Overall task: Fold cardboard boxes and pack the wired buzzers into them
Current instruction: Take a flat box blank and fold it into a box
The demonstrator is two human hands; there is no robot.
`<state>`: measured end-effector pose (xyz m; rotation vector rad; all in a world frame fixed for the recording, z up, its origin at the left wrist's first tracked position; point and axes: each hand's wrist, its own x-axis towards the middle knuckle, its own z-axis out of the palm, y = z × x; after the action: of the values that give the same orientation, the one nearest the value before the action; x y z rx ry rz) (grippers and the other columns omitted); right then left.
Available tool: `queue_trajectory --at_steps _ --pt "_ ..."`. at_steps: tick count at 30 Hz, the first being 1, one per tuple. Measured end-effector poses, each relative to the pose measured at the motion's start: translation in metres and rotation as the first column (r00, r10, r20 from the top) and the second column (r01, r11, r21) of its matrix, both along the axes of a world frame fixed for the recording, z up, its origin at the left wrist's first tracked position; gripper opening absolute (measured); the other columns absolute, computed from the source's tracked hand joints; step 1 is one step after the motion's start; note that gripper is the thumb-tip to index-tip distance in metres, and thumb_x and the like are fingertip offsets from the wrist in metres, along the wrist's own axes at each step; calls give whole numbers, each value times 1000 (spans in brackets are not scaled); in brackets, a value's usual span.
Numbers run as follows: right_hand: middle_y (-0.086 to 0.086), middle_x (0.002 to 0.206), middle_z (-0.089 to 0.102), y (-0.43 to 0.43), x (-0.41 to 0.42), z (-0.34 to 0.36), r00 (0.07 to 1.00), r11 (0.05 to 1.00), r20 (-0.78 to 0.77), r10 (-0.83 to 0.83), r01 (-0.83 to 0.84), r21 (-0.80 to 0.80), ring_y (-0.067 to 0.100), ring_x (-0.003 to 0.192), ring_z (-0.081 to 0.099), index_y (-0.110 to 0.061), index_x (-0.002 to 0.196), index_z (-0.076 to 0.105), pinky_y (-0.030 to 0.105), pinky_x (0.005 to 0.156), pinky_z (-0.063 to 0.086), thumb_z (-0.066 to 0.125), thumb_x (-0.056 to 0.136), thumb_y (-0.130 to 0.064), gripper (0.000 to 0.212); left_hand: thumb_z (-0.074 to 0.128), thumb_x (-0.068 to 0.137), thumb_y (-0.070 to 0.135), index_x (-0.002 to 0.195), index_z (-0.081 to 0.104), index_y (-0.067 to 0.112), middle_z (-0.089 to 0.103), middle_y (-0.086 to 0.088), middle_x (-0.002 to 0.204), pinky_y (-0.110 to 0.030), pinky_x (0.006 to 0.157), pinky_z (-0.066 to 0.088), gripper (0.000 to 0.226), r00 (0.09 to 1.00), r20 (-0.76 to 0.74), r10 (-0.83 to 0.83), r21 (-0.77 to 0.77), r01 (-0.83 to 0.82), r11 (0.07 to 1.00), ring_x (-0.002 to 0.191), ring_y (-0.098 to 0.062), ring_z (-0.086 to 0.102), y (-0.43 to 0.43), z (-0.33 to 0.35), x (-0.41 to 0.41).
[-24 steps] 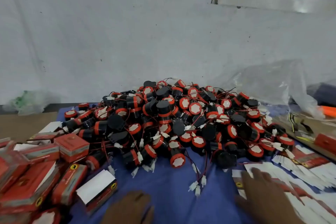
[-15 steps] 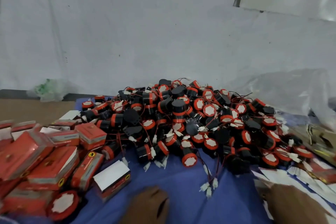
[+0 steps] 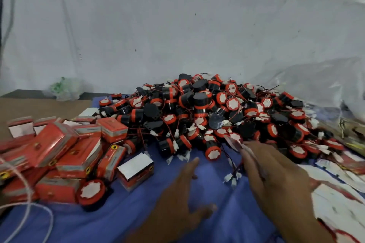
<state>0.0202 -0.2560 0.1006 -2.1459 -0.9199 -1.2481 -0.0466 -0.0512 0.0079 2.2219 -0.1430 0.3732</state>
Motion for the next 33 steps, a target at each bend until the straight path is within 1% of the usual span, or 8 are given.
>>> queue_trajectory --at_steps 5,8,10,12,16,19,28,33 --pt "1 107 75 38 -6 -34 975 978 -81 209 -210 2 21 86 74 -12 99 79 35 67 60 57 93 -30 29 90 62 54 155 25 13 33 -14 155 -38 105 46 120 965 -261 17 -216 -76 973 131 -18 50 -17 -15 -6" --pt "-15 129 65 49 -8 -58 823 888 -347 450 -454 74 6 111 65 -28 112 74 29 89 55 58 99 -44 26 6 85 -40 146 28 -9 14 -59 132 -61 119 4 72 805 -379 456 255 -383 888 135 -48 30 -48 -19 21" --pt "-23 138 56 48 -3 -61 635 816 -539 553 -543 198 2 127 54 -36 120 67 23 98 48 56 100 -48 26 34 90 -30 123 67 31 69 1 119 14 78 24 77 952 -289 97 -390 -210 896 113 -7 60 -44 -4 1" --pt "-25 146 47 42 6 -67 598 832 -602 529 -506 229 0 136 44 -40 129 62 15 104 40 57 96 -57 37 58 92 -8 98 73 38 70 31 97 -6 78 48 49 984 -84 158 -633 -175 754 94 10 65 -33 15 0" --pt "-34 159 -8 36 20 -78 644 917 -740 194 -387 -96 -2 149 -13 -52 150 22 34 121 8 53 78 -85 85 62 85 28 109 74 19 75 -8 108 -51 88 55 29 989 -132 72 -907 -150 395 102 -32 71 -14 10 11" --pt "-35 158 -14 38 21 -77 608 918 -776 165 -382 -105 -2 148 -17 -53 151 12 48 123 10 53 70 -91 98 62 74 47 103 79 27 73 -12 112 -46 76 60 38 983 -165 -86 -966 -144 215 103 -36 70 -7 17 10" --pt "-39 149 11 54 12 -54 529 850 -808 260 -523 -69 -25 137 -11 -46 142 19 10 111 6 50 71 -92 90 80 54 73 118 72 24 62 -15 133 -45 89 56 81 937 -65 -344 -979 8 206 122 -37 59 13 25 0" --pt "-22 147 42 64 7 -48 430 824 -807 405 -554 118 2 133 45 -50 145 32 37 107 44 58 81 -77 74 93 47 60 121 71 17 66 -17 127 -37 81 58 89 956 3 -294 -978 65 199 114 -34 65 10 22 -4"
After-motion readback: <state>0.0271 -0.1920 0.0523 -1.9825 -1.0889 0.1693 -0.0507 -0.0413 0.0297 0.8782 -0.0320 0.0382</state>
